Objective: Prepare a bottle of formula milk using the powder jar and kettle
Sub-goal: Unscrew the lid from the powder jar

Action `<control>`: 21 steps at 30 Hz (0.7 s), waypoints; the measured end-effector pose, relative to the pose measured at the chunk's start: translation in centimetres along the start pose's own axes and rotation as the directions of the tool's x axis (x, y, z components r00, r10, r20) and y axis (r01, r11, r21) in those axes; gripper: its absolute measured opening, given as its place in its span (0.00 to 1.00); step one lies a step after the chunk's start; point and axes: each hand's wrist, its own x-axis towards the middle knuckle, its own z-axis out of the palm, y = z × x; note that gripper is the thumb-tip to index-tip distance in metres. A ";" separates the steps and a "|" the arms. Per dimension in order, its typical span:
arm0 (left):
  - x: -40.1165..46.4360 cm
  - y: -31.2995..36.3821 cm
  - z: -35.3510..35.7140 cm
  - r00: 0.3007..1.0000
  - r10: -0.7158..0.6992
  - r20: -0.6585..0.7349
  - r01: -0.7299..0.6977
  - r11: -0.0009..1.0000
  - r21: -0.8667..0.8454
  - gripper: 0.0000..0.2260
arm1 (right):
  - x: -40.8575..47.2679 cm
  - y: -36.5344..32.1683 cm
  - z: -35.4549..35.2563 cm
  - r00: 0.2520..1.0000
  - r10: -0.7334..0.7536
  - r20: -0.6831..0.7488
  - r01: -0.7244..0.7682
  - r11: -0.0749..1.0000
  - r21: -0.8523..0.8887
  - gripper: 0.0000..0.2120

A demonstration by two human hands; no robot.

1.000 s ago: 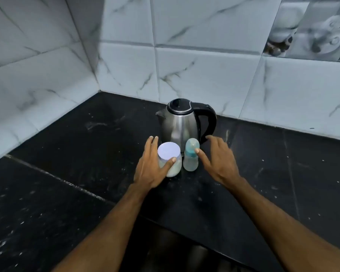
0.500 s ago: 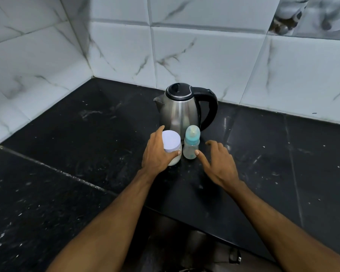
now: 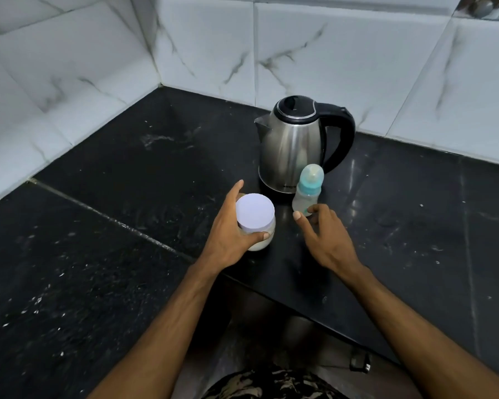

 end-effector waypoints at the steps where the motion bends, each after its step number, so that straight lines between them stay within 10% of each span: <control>1: -0.2 -0.2 -0.1 1.000 -0.004 0.005 0.004 1.000 -0.004 0.53 | 0.0 -0.2 0.1 1.000 -0.003 0.007 0.003 1.000 0.010 0.33; 21: -1.3 -1.6 1.0 0.996 -0.088 0.021 0.090 0.986 -0.143 0.59 | 1.7 -8.1 0.4 0.855 -0.447 0.262 0.489 0.864 -0.118 0.38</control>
